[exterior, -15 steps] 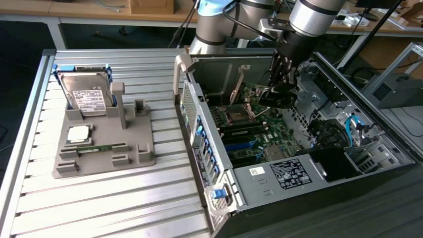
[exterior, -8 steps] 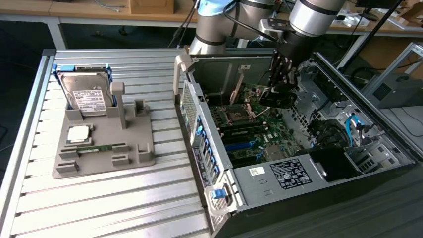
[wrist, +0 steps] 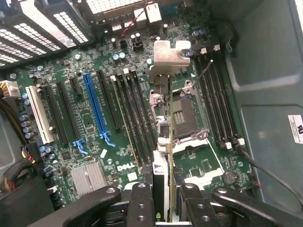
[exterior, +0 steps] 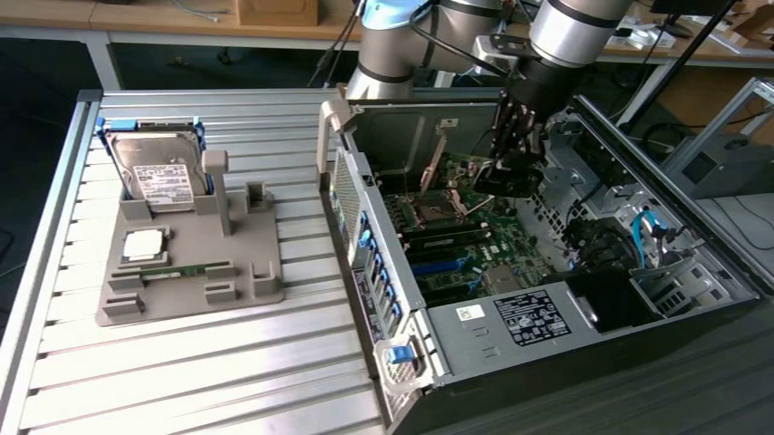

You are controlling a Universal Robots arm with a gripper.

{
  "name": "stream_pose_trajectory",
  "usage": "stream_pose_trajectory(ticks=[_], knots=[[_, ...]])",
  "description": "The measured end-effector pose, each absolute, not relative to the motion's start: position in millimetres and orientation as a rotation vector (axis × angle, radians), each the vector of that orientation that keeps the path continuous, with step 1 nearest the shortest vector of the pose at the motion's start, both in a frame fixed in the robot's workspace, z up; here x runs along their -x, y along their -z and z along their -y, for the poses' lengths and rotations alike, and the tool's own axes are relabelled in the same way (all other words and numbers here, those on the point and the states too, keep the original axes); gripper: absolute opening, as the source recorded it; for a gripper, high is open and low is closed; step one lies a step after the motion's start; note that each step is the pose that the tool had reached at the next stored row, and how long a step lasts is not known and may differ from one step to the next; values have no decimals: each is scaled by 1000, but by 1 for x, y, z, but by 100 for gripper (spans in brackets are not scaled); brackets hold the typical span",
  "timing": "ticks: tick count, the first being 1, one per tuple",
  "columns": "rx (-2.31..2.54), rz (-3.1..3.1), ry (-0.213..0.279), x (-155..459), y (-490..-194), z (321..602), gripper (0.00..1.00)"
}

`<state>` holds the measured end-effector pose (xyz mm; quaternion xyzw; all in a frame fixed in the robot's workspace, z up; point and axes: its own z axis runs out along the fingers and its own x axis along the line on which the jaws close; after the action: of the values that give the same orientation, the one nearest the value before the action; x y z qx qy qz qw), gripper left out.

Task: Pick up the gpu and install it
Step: 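Insert the gpu into the slot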

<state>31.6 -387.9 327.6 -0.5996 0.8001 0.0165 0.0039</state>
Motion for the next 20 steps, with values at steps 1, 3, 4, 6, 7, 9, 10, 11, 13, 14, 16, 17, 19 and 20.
stream_pose_trajectory(ticks=[1, 3, 4, 6, 7, 9, 10, 11, 13, 14, 16, 17, 19, 20], knots=[[1882, -2506, -52, -32, -328, 388, 27], [1889, -2500, -52, -32, -327, 388, 27], [1893, -2497, -52, -32, -327, 388, 27], [1904, -2489, -52, -32, -327, 388, 27], [1907, -2487, -52, -32, -327, 388, 27], [1912, -2483, -52, -32, -327, 388, 27], [1915, -2481, -52, -32, -327, 388, 27], [1918, -2479, -52, -32, -327, 388, 27], [1924, -2474, -52, -32, -327, 388, 27], [1928, -2471, -52, -32, -327, 388, 27], [1933, -2467, -52, -32, -327, 388, 27], [1935, -2465, -52, -32, -327, 388, 27], [1940, -2461, -52, -32, -327, 388, 27], [1943, -2460, -52, -32, -327, 388, 27]])
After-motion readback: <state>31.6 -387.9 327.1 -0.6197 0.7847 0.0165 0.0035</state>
